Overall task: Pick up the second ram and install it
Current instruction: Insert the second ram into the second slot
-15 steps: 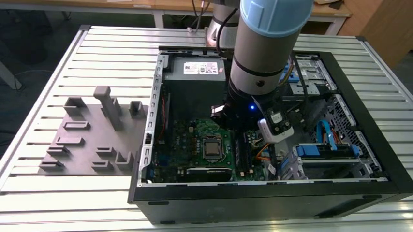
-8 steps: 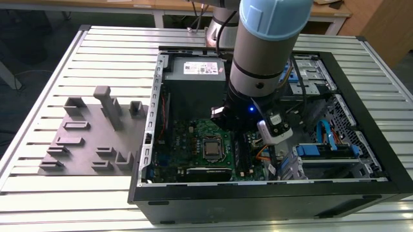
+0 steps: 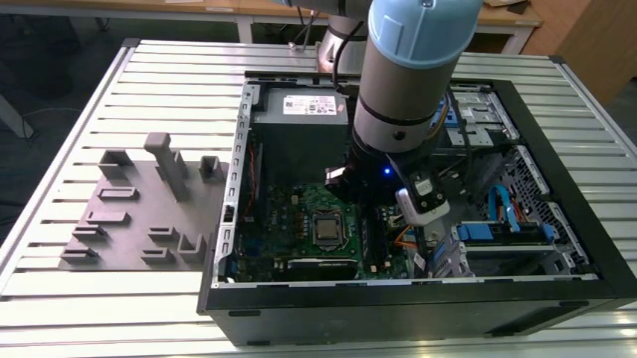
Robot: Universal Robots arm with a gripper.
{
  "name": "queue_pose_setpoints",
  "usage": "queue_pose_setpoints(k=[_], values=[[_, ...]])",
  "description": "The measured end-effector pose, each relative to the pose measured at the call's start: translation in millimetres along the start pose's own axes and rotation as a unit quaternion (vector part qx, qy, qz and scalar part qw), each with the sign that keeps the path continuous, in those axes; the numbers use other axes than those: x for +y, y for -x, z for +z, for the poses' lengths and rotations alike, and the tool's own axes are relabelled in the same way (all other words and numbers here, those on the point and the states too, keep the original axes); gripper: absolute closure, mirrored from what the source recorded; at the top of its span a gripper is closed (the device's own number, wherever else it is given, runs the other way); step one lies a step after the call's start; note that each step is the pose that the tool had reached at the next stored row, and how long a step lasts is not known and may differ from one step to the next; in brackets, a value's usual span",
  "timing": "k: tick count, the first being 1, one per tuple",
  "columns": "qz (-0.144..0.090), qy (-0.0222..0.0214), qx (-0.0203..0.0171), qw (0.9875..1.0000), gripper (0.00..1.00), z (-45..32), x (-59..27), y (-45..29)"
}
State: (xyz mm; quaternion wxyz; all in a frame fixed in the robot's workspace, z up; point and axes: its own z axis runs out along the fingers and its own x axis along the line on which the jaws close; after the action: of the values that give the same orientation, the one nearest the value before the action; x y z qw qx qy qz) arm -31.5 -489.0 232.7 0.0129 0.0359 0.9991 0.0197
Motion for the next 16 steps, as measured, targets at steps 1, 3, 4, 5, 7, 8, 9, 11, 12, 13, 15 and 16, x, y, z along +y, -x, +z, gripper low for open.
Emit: queue_pose_setpoints(k=[1,3,4,5,7,8,9,11,12,13,15,16], values=[[0.000,0.0000,0.0000,1.0000,0.86,0.4,0.0,0.0],[0.000,0.0000,0.0000,1.0000,0.86,1.2,0.0,0.0],[0.000,0.0000,0.0000,1.0000,0.86,1.5,-0.1,0.0],[0.000,0.0000,0.0000,1.0000,0.86,1.9,-0.1,0.0],[0.000,0.0000,0.0000,1.0000,0.86,2.7,-0.1,-0.1],[0.000,0.0000,0.0000,1.0000,0.86,3.1,-0.1,-0.1],[0.000,0.0001,0.0000,1.0000,0.86,3.7,-0.1,-0.1],[0.000,0.0000,0.0000,1.0000,0.86,4.7,-0.2,-0.1],[0.000,0.0000,0.0000,1.0000,0.86,5.2,-0.2,-0.1],[0.000,0.0000,0.0000,1.0000,0.86,5.6,-0.2,-0.1],[0.000,0.0000,0.0000,1.0000,0.86,6.5,-0.2,-0.2],[0.000,0.0000,0.0000,1.0000,0.86,6.9,-0.3,-0.2]])
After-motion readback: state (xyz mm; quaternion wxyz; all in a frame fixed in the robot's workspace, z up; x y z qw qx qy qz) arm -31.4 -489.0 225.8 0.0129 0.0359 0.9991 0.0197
